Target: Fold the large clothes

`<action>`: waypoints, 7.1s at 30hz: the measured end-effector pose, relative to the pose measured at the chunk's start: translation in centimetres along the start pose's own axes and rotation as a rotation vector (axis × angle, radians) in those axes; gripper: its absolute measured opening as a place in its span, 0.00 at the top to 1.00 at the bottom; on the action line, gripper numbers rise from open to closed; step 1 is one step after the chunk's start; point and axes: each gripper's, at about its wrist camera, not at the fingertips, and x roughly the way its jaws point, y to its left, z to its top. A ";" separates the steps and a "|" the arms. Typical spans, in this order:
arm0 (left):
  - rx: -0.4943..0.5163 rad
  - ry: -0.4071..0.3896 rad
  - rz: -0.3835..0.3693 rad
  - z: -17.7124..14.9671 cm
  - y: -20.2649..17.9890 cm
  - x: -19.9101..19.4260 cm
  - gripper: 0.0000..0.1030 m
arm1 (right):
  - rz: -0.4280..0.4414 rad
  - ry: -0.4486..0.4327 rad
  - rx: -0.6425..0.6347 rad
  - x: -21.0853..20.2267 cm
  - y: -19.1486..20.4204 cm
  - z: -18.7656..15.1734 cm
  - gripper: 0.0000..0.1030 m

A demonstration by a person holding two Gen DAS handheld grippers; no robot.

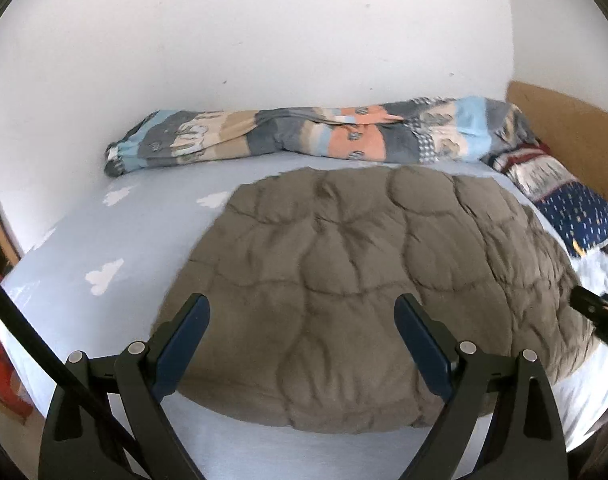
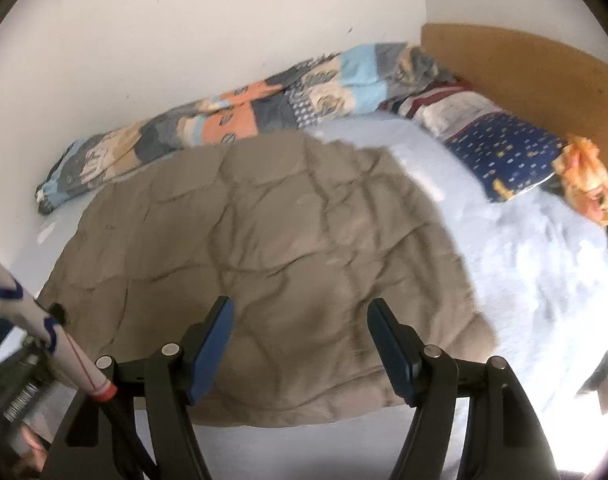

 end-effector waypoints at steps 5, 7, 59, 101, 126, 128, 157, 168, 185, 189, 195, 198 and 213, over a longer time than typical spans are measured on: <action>0.002 0.006 0.052 -1.9 2.4 2.3 0.10 | -0.035 -0.033 0.025 0.4 -2.5 0.5 0.28; -0.053 0.056 0.029 -2.8 3.3 3.7 0.10 | -0.014 -0.028 0.011 1.7 -2.6 -0.4 0.28; 0.076 0.036 0.053 -4.3 0.0 3.3 0.10 | -0.004 -0.109 -0.140 -0.2 4.4 -2.7 0.23; 0.055 0.081 0.040 -4.5 0.7 4.2 0.10 | -0.049 0.007 -0.105 2.2 2.9 -2.9 0.17; 0.050 0.093 0.044 -4.4 0.9 4.5 0.10 | -0.062 0.086 -0.091 4.5 2.2 -3.7 0.14; 0.051 0.093 0.045 -4.5 0.9 4.5 0.10 | -0.062 0.086 -0.090 4.5 2.3 -3.7 0.14; 0.037 0.011 -0.018 -1.8 1.9 -3.4 0.07 | -0.089 -0.109 -0.196 -3.9 5.2 -3.3 0.14; 0.074 0.073 0.112 -1.2 1.7 -4.5 0.07 | -0.041 -0.107 -0.203 -6.0 6.4 -2.7 0.14; 0.131 0.060 0.139 -1.5 0.3 -4.9 0.07 | -0.052 -0.140 -0.219 -7.3 6.9 -2.6 0.14; 0.119 0.067 0.116 -1.5 0.4 -5.4 0.07 | -0.056 -0.145 -0.225 -7.6 7.0 -2.6 0.14; 0.074 0.035 0.077 -1.0 1.0 -8.8 0.07 | -0.029 -0.163 -0.194 -10.7 7.0 -2.1 0.13; 0.063 0.017 0.073 -0.6 1.4 -9.9 0.07 | -0.028 -0.199 -0.209 -12.6 7.6 -2.0 0.11; 0.055 0.012 0.083 -0.4 1.9 -10.8 0.07 | -0.036 -0.215 -0.225 -13.6 8.3 -2.5 0.10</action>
